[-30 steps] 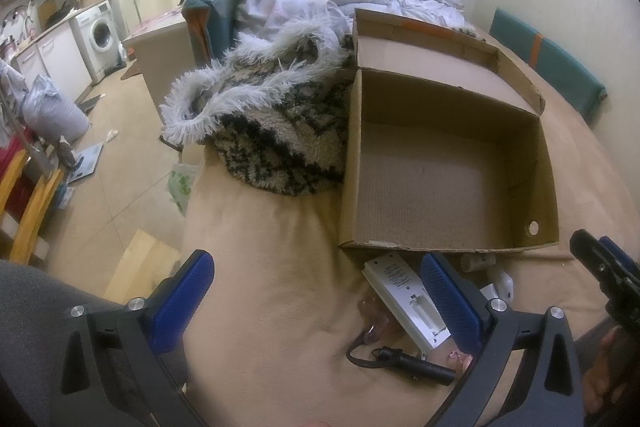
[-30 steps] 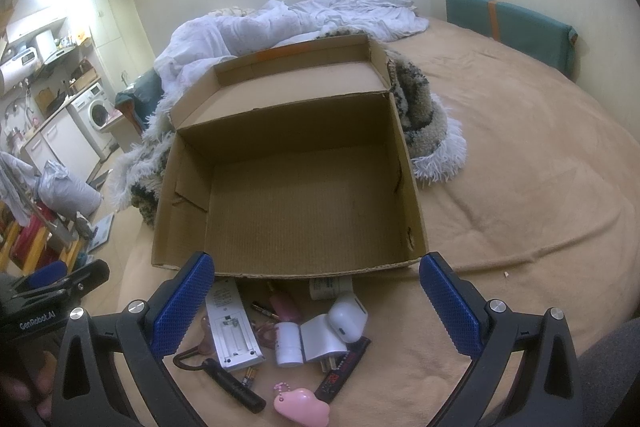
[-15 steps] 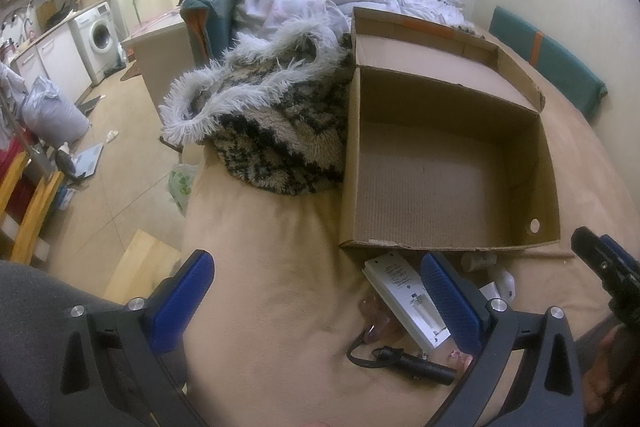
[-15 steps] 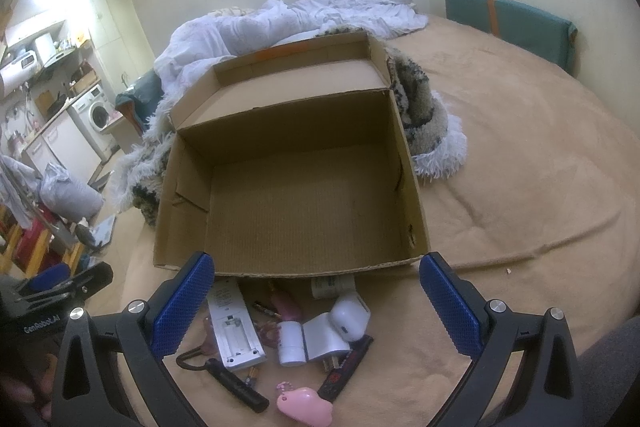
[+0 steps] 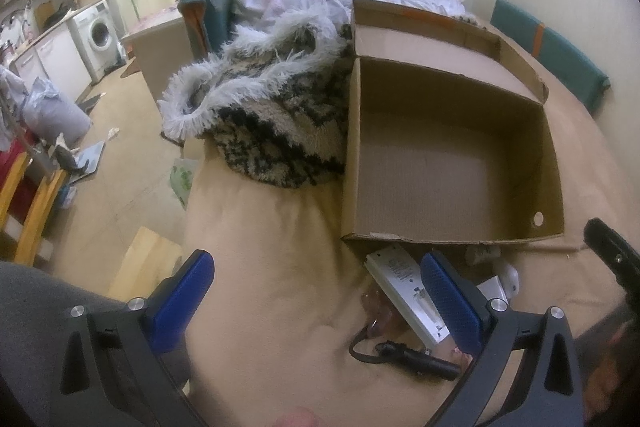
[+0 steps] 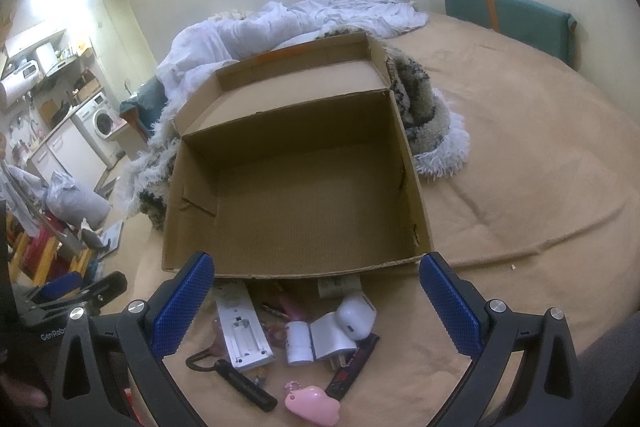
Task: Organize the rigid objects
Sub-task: 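Grasp the white battery holder with the left gripper while the right gripper approaches the pink heart keychain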
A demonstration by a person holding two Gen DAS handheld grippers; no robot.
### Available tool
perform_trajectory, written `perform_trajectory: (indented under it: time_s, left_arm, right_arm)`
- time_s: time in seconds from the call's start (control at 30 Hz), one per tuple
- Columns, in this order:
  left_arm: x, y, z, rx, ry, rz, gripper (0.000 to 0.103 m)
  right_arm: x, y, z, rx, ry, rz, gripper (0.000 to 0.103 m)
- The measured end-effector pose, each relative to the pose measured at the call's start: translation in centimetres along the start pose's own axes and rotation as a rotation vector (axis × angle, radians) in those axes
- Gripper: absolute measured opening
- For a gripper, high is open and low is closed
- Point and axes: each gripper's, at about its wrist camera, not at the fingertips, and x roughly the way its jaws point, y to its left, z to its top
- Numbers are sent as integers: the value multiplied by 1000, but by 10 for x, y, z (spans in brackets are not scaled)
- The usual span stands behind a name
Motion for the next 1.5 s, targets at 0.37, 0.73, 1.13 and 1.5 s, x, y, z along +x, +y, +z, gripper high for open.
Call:
perform_trajectory:
  time_s: [0.37, 0.73, 1.13, 1.5]
  left_arm:
    - [26, -12, 0, -68, 150, 20, 103]
    - [88, -38, -16, -171, 348, -36, 99]
    - [145, -76, -29, -108, 415, -55, 73]
    - [137, -75, -23, -31, 449, -142, 41]
  right_arm:
    - [6, -16, 1, 73, 45, -44, 103]
    - [24, -34, 1, 146, 125, -25, 103]
    - [34, -38, -2, 163, 172, -30, 103]
    - [40, -43, -5, 176, 213, -29, 103]
